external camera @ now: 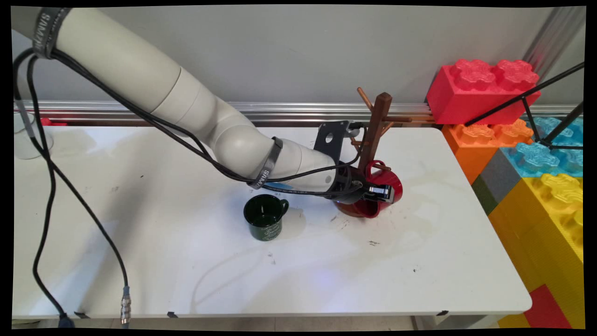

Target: Pick up the red mug from the rack, then place the picked object on the table

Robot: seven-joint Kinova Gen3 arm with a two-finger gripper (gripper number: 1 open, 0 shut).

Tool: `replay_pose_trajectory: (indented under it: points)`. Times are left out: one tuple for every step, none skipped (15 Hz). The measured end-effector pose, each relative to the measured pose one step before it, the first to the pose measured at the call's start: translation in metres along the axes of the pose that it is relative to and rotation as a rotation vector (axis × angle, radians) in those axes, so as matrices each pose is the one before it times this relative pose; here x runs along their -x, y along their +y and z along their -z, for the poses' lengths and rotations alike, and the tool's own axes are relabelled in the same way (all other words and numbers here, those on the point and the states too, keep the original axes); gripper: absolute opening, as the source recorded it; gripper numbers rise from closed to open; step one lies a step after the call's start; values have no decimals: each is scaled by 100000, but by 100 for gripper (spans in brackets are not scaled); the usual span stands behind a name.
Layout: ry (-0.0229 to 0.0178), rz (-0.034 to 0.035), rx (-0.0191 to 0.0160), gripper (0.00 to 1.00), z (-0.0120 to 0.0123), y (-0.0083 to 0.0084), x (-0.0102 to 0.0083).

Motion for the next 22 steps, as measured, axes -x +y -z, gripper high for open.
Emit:
replay_pose_trajectory:
  points:
    - [-60,329,-208,0,-20,-28,12]
    - [-67,364,-258,0,29,-31,33]
    - [-121,348,-244,0,29,-31,35]
    - [-84,364,-229,0,50,-28,49]
    - [-4,350,-84,0,70,-26,32]
    - [-22,431,-6,0,70,-6,27]
    - [27,392,-13,0,93,-27,37]
    - [30,567,36,0,149,-30,58]
    - [-6,325,164,0,133,60,124]
    - [-35,467,428,0,168,47,63]
    - [30,498,765,0,212,107,31]
    - [115,502,953,0,233,123,8]
    - [201,352,1003,0,201,166,-23]
    - [270,195,1382,0,192,276,-98]
    - [264,212,1245,0,105,263,-183]
    - [259,252,913,0,151,201,-78]
    - [215,192,1041,0,189,219,-75]
    - [124,154,859,0,182,169,-45]
    - [77,80,686,0,134,146,-41]
    - [-28,134,659,0,165,135,-2]
    - [-158,176,631,0,167,125,43]
    - [-221,143,531,0,142,105,73]
